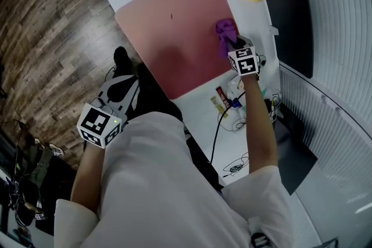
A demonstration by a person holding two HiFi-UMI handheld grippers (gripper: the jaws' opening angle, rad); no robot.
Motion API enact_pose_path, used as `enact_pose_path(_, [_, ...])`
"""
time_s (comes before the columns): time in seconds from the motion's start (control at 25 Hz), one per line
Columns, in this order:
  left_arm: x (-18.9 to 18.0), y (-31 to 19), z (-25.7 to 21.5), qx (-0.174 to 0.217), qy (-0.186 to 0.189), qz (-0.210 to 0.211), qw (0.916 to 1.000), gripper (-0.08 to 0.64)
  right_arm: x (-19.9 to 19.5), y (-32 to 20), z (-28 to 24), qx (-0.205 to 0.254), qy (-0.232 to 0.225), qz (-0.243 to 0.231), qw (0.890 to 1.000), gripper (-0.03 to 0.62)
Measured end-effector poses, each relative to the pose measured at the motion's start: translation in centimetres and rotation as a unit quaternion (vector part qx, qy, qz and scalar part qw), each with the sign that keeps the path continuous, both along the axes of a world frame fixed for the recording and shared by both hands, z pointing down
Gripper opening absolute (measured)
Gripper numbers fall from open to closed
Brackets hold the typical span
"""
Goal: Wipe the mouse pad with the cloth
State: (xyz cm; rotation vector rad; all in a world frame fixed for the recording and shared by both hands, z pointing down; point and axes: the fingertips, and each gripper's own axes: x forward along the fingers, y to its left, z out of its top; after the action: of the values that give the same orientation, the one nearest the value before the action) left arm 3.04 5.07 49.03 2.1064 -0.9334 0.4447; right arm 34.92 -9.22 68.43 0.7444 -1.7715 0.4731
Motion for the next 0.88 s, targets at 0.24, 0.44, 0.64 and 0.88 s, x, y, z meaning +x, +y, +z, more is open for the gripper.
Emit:
enact_pose_path(0.24, [0.4,0.3,0.2,-0.001,0.0,-0.001,1.0,0.02,2.0,-1.4,-0.2,0.014,0.027,0.005,1.0,0.075])
enact_pose_path(0.44, [0.6,0.4,0.2,0.001,0.005,-0.003,1.0,0.02,3.0,-1.9,-0.5,0.02,0.032,0.02,0.999,0.075])
enact_pose_path(0.64, [0.3,0.3,0.5,-0.003,0.008,-0.002,1.0,0.02,3.7,-2.8,-0.9,0.029,0.053,0.03,0.998,0.075])
enact_pose_path(0.88, [-0.5,-0.4,0.3,0.001,0.011,-0.005,0.9999,0.02,3.8,-4.4,-2.5,0.042,0.06,0.034,0.997,0.075])
